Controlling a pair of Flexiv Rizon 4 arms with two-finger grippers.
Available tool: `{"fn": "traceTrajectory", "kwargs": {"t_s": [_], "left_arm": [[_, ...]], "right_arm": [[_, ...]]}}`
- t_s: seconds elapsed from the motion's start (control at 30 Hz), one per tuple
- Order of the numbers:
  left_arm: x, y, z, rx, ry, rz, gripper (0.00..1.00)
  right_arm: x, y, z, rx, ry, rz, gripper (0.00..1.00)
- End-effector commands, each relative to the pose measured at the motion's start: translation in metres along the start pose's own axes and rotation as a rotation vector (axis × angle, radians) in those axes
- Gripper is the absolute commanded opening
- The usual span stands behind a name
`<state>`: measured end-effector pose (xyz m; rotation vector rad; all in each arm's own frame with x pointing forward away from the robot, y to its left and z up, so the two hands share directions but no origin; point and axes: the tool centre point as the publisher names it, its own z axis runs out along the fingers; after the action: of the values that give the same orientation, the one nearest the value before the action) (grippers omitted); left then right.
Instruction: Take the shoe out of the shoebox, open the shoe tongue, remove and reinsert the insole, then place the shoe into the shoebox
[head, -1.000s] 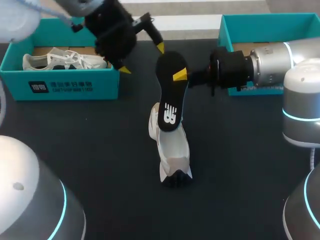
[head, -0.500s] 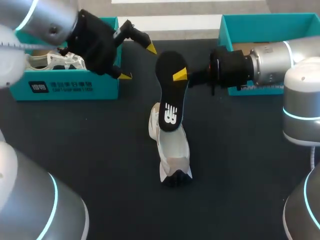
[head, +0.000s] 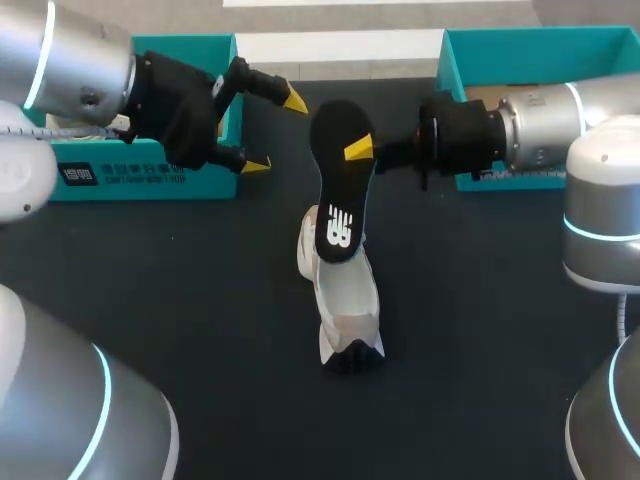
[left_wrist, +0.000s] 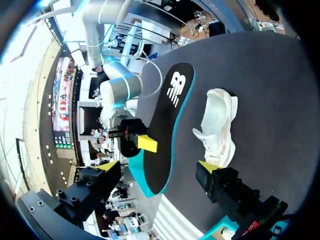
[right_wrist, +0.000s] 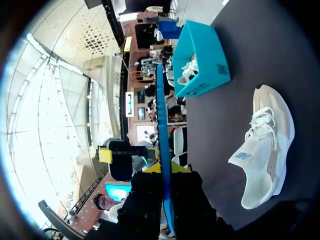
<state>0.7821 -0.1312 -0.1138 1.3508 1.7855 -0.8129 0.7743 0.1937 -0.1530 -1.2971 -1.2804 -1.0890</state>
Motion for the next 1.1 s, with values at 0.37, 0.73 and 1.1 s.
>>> {"fn": "traceTrajectory", "kwargs": {"t_s": [0.37,0.73,1.1], "left_arm": [[0.020,0.012,0.021,0.052,-0.306,0.072,1.00],[0.017,0.011,0.043,0.038,-0.410,0.059,0.84],[0.005,0.012,0.065,0.036,-0.494,0.054,0.45]], "right_arm": [[0.004,-0.009,0.006,-0.002,0.045,0.011,0.00],[0.006,-0.011,0.017,-0.001,0.063,0.008,0.00],[0.006,-0.013,0.021,0.001,0.068,0.006,0.00]]}}
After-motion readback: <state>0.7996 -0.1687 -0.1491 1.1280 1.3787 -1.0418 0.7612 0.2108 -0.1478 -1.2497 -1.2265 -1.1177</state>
